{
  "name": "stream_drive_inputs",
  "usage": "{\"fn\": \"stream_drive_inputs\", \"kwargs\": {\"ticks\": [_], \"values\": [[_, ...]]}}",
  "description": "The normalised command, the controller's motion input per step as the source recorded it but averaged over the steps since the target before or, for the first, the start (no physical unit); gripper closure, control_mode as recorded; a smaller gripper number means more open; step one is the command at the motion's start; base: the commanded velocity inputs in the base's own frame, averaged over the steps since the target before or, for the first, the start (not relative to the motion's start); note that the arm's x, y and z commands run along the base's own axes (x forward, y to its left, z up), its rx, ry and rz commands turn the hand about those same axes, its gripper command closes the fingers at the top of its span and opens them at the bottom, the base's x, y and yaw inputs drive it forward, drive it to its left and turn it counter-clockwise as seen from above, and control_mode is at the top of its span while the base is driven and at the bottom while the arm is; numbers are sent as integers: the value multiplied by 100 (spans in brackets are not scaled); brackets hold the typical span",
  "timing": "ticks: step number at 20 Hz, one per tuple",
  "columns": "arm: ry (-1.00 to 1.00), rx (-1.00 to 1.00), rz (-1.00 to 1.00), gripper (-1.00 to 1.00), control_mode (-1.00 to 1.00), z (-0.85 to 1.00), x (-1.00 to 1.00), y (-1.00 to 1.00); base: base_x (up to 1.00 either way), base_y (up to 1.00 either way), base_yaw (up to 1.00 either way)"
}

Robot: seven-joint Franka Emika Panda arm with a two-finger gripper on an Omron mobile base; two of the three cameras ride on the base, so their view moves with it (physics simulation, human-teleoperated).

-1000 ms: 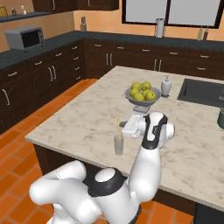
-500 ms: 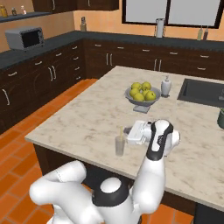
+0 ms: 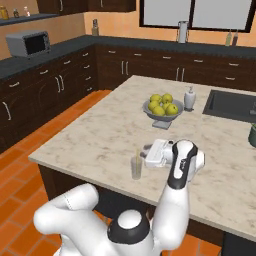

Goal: Take a straw from the drawer in front and place it inside the glass cup on the dining counter.

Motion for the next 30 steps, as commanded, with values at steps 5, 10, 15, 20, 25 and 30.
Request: {"fn": "stream_drive_inputs", "kwargs": {"ticks": [5, 10, 15, 20, 25, 30], "values": [[-5, 0, -6, -100, -100, 24, -2, -25, 0, 0, 0], [-12, -6, -8, -100, -100, 91, -51, 2, 0, 0, 0], [-12, -35, -3, -100, -100, 100, -31, 53, 0, 0, 0], [-6, -52, 0, -100, -100, 92, -19, 74, 0, 0, 0], [0, -51, 0, -100, -100, 35, -23, 73, 0, 0, 0], [4, -49, 0, -100, -100, -3, -34, 77, 0, 0, 0]]}}
